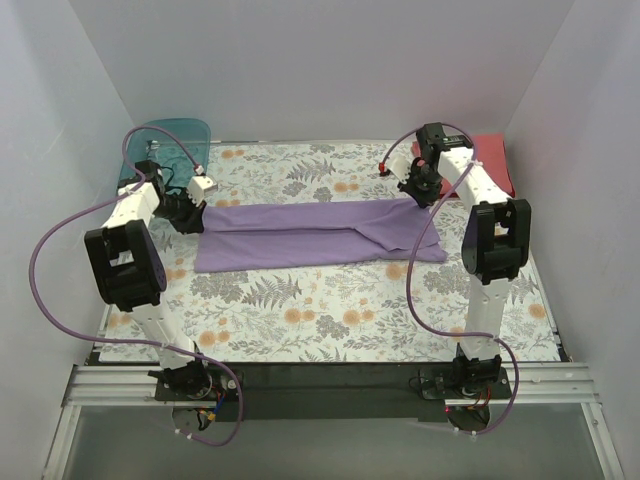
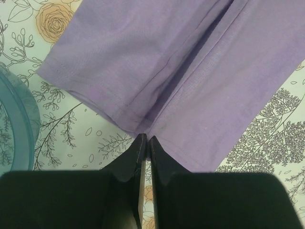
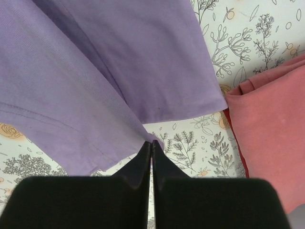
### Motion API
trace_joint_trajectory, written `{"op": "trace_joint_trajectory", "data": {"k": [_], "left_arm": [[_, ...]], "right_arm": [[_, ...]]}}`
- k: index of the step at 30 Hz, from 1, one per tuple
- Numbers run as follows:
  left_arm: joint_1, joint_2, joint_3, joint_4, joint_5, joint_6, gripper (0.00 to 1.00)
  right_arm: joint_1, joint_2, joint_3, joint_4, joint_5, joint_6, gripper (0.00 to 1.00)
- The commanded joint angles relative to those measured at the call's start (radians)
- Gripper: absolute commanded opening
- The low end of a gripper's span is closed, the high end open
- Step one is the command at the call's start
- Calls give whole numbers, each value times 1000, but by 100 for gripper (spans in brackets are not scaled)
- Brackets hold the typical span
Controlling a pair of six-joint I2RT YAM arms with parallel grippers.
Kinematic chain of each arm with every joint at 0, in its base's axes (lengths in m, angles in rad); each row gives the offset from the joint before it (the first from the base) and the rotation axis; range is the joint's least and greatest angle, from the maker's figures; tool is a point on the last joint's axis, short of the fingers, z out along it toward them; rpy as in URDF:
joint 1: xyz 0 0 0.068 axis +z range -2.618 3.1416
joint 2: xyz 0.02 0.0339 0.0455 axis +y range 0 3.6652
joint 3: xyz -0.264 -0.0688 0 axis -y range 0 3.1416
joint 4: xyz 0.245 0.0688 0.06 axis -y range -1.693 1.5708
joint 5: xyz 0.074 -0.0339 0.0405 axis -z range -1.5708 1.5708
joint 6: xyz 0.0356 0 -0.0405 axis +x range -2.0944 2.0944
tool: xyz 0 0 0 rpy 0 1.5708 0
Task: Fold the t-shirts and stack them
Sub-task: Fold the tshirt
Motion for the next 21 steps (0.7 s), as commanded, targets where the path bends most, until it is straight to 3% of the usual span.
{"op": "trace_joint_trajectory", "data": {"k": [1,3,4,5,6,10,15,17,21], "left_arm": [[-3,10,5,25,0,-4,0],[-6,16,2,32,-9,-15,0],[-9,18,2,40,-15,-27,9],[-9,18,1,52,-20,-67,15],[-9,12,2,64,-20,-84,24],[-2,-30,9,31,0,-139,39],[46,-73,-14,-50,29,-223,43],[64,-86,-34,-72,43,-252,51],[80,-151,-160,-36,51,-332,56]], "right_arm": [[1,-1,33,-23,6,-63,1],[0,5,37,-22,15,-49,1],[0,12,58,-22,20,-34,5],[0,16,68,-23,27,-18,10],[0,18,79,-26,38,9,27],[-37,-21,106,-78,1,75,43],[-137,-96,21,-179,-138,181,45],[-163,-126,-38,-203,-178,243,45],[-239,-145,-199,-209,-270,310,45]]}}
